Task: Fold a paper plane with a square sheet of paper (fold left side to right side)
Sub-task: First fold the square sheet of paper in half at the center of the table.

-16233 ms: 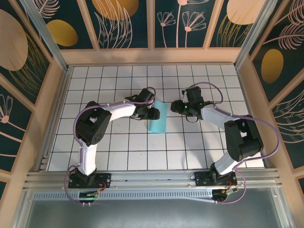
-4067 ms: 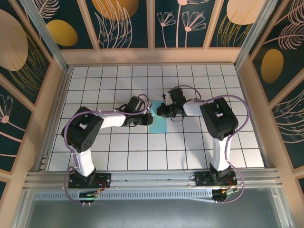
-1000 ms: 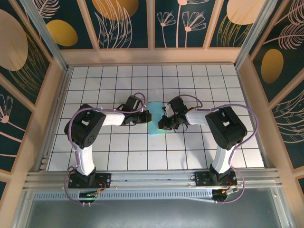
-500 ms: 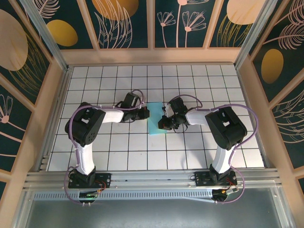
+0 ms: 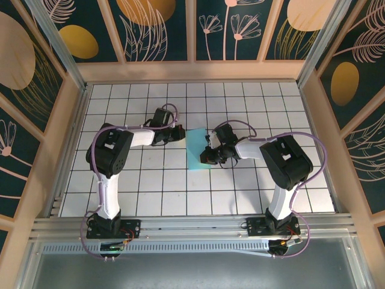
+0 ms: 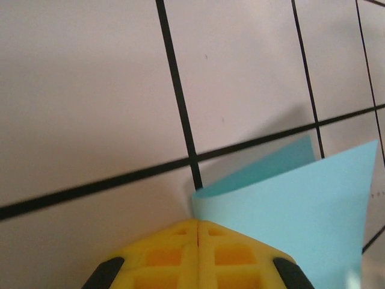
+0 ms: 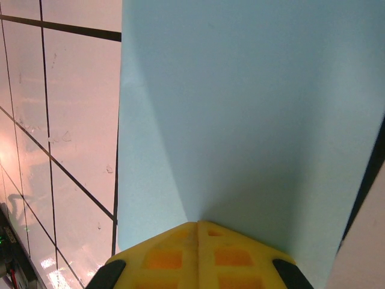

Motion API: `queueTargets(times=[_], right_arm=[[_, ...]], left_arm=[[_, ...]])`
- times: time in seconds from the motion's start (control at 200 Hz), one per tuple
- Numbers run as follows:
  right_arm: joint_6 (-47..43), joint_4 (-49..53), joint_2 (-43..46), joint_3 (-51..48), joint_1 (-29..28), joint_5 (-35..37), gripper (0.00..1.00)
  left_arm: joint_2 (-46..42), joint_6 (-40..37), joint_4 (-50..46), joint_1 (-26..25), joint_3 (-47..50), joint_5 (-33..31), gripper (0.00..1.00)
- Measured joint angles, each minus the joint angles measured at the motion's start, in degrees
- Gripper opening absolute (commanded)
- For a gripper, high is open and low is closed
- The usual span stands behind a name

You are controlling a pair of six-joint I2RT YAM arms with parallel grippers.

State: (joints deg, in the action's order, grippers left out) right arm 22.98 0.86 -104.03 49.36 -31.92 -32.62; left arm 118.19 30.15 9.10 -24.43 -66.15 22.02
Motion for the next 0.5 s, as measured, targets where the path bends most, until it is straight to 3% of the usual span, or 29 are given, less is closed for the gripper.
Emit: queueTargets(times=[0.305,0.5], right_arm=[[0.0,-0.6,0.1,-0.3,0.0,-0.2,0.00],[0.1,-0.8,0.0,-0.4,0.0,-0.3,0.00]], left_arm=[[1.6,-1.0,-0.7,0.7,-2.7,-1.1,0.03],[-2.9,-1.4,0.0,0.9,2.6,-1.7,0.03]])
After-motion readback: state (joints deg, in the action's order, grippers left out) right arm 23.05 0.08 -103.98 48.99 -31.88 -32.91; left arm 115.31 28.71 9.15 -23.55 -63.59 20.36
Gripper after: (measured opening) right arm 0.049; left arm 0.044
